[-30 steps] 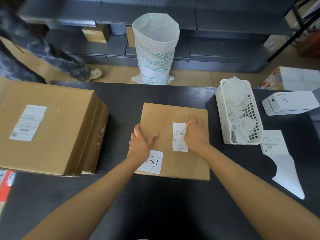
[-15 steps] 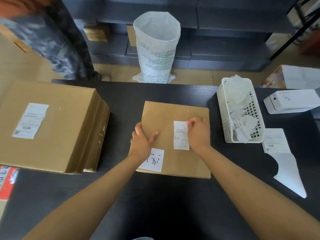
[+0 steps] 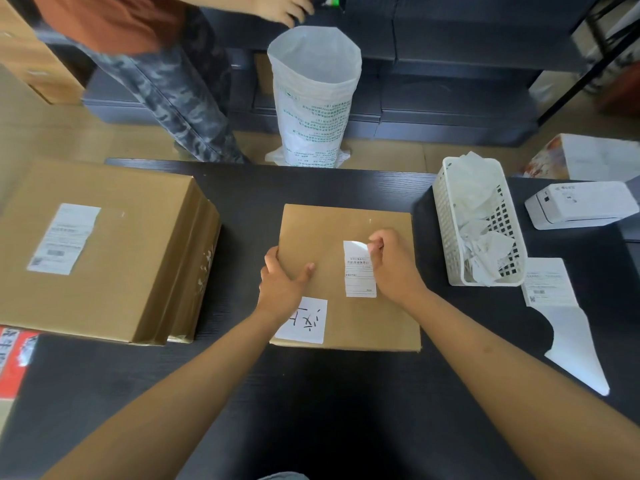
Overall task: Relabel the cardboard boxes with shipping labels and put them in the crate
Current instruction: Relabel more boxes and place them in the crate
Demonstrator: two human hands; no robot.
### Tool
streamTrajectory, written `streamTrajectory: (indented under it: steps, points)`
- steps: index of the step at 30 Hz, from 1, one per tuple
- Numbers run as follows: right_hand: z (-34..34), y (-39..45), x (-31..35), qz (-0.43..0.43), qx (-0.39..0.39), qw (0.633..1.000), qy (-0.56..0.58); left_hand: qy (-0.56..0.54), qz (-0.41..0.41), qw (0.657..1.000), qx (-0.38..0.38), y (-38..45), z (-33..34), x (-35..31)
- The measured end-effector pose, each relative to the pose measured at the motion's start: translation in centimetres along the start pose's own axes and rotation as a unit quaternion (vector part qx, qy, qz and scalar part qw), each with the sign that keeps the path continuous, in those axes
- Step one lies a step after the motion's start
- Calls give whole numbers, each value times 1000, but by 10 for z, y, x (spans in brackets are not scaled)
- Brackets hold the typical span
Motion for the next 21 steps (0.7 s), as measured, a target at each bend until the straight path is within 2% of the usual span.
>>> streamTrajectory:
  steps: [3, 8, 12, 16, 21]
  points:
    - [-1, 0, 0, -8, 10, 1000, -25, -42, -6, 999, 7, 1, -2, -1]
    - [1, 1, 8, -20, -24, 997, -71, -45, -10, 999, 4, 2, 1, 0]
    - [-2, -5, 7, -50, -22, 994, -95, -27, -32, 999, -4, 3, 5, -2]
    - [-6, -17, 11, -54, 23, 995, -77, -12, -44, 999, -5, 4, 6, -4]
    - [-23, -49, 9, -115, 45, 992, -33, -7, -40, 999, -2, 5, 7, -4]
Point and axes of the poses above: each hand's wrist, its own y-axis towards the middle knuckle, its own z-axis out of the palm, x = y × z, the point moved 1 cm from there along y, towards the middle knuckle, and after that the axes turned 11 degrees about z, right-handed, at the moved point
